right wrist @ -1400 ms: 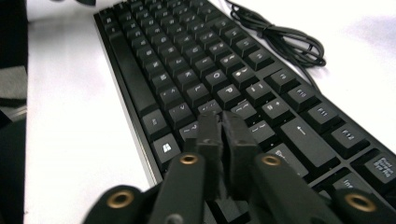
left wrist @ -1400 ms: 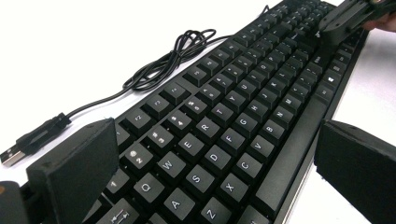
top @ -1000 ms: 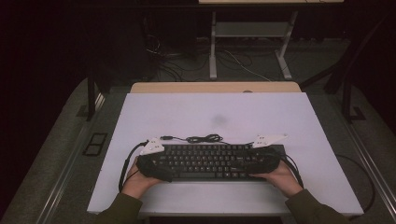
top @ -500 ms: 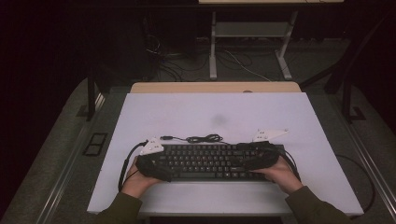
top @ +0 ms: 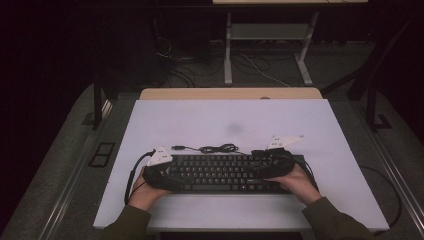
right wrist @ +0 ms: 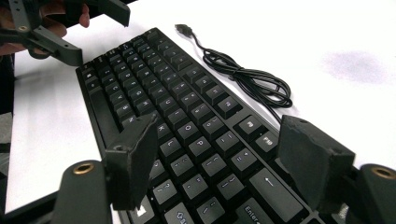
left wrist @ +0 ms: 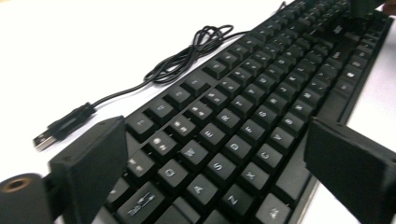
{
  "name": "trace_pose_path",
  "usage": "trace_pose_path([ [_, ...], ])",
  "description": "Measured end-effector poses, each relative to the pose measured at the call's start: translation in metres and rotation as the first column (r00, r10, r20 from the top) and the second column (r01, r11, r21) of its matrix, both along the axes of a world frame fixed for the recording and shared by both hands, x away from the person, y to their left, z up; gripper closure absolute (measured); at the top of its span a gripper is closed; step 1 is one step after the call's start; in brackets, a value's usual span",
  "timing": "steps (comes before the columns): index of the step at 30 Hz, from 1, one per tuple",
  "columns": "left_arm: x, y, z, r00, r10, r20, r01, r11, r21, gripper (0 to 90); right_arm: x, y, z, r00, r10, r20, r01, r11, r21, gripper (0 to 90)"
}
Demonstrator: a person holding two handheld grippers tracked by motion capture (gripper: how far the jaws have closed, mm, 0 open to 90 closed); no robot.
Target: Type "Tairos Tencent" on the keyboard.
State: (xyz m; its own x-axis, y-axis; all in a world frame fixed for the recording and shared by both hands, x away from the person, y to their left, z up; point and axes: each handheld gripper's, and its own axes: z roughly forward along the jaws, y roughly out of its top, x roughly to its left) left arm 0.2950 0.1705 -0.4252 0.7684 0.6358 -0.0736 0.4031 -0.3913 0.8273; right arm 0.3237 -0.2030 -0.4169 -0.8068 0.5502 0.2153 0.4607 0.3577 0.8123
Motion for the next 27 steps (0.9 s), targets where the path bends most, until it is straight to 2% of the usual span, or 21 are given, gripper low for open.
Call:
trace_pose_path([
  [4,-0.001,0.002,0.0,0.9998,0.012,0.018,-0.013,0.9999,0.012,19.1,0.001,-0.001,0.0,1.0,-0.006,0.002,0.006,1.0,0.008,28.5],
  [10,-0.001,0.006,-0.001,0.9999,0.011,0.01,-0.011,0.9999,0.006,36.6,0.002,0.0,-0.001,1.0,-0.007,0.002,0.007,1.0,0.007,28.5],
  [21,0.004,0.014,-0.004,0.9983,-0.005,-0.058,0.005,1.0,-0.006,69.6,0.002,0.001,-0.002,1.0,-0.004,0.002,0.004,1.0,0.007,28.3],
  [27,0.008,0.015,-0.006,0.9951,-0.01,-0.098,0.01,0.9999,0.0,82.8,0.002,0.001,-0.002,1.0,-0.005,0.004,0.005,1.0,0.006,28.3],
])
